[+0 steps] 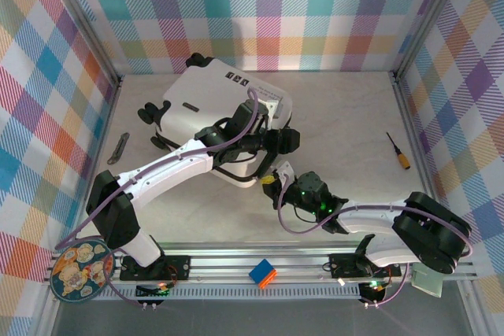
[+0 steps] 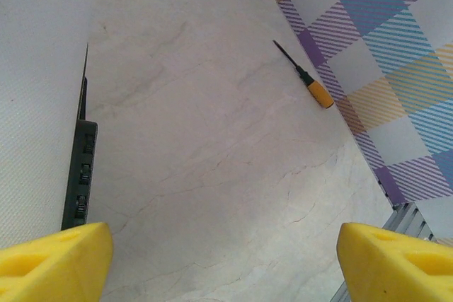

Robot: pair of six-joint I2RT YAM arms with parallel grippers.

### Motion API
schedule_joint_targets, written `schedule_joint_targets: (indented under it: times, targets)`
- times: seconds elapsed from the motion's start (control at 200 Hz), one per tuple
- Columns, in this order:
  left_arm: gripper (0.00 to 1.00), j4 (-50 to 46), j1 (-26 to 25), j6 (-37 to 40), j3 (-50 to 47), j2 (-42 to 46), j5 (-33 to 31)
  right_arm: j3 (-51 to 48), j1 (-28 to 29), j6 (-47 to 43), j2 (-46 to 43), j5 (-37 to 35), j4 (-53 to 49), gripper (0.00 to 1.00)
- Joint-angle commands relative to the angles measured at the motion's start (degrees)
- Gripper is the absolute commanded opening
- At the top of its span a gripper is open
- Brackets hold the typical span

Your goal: Pack the luggage

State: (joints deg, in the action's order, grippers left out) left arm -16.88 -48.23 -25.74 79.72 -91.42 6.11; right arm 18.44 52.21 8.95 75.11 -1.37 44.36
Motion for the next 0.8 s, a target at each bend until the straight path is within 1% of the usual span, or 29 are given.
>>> schedule_joint_targets:
  times: [0.0,0.08,0.105,0.2,0.295,0.43,0.515,0.795]
  targets:
    - [0.83,-2.1,0.5,-0.5,-1.1,0.3,0.0,1.8,0.4,1.4,0.9,3.3,3.5,0.02]
    - [0.83,-2.0,0.5,-0.5,-1.1,0.3,-0.1,1.9,0.5,1.6,1.2,4.0,4.0,0.02]
    - [0.83,-1.9,0.5,-0.4,-1.0,0.3,0.0,1.9,0.5,1.7,1.2,4.3,4.1,0.00]
    - [0.83,-2.1,0.5,-0.2,-0.8,0.0,-0.6,2.1,0.6,2.0,0.9,2.4,3.3,0.00]
    - [0.82,-2.0,0.5,-0.3,-0.9,-0.1,-0.7,2.0,0.6,1.7,-0.7,-2.4,0.8,0.00]
    - [0.82,-1.7,0.5,-0.6,-2.4,0.5,-2.5,2.8,0.4,0.3,-3.7,-13.1,-5.5,0.00]
    - [0.82,-1.7,0.6,-0.8,-3.3,0.7,-2.9,3.5,-0.1,-0.6,-4.5,-17.1,-7.8,0.00]
    - [0.79,-1.0,0.6,-1.3,-6.2,2.3,-3.6,5.4,-3.9,-0.3,-2.2,-22.0,-7.4,0.00]
